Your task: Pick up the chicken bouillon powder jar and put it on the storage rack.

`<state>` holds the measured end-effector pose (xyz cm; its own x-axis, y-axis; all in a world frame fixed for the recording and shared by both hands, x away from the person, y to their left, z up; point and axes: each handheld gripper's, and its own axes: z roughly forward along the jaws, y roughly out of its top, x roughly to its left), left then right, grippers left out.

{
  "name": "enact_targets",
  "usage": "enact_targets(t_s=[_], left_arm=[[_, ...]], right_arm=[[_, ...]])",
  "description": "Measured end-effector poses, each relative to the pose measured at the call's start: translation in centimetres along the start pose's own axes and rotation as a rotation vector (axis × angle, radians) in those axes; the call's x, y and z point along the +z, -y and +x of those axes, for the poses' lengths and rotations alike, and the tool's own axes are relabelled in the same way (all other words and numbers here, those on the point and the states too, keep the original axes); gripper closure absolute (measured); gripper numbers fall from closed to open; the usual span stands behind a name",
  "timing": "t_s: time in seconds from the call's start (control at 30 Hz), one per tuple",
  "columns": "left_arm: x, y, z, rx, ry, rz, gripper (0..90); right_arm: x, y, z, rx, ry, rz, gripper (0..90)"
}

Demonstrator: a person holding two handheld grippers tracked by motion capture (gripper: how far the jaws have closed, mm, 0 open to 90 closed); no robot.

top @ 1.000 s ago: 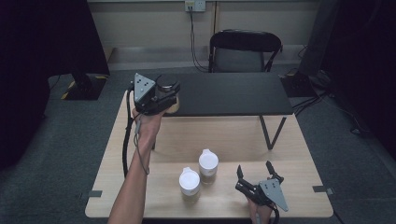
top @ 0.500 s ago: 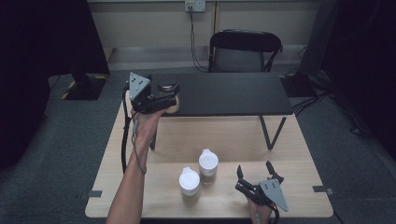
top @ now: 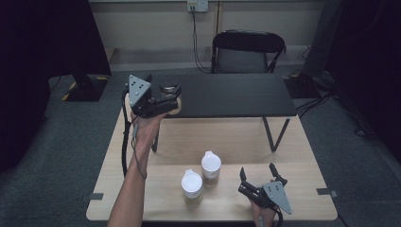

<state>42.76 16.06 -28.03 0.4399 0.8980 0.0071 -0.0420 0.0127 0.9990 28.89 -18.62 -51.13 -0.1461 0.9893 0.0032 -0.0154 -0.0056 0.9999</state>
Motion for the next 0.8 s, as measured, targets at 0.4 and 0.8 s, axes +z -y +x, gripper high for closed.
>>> enact_targets(t_s=[0.4, 0.8], left_arm=[[-0.6, 0.3, 0.0, 0.026, -0.034, -0.001, 0.0], [-1.7, 0.2, -0.5, 0.031, -0.027, -0.014, 0.0]], right_arm=[[0.0, 0.0, 0.0, -0.001, 0.004, 0.0, 0.0], [0.0, 0.0, 0.0, 0.0, 0.003, 0.0, 0.0]])
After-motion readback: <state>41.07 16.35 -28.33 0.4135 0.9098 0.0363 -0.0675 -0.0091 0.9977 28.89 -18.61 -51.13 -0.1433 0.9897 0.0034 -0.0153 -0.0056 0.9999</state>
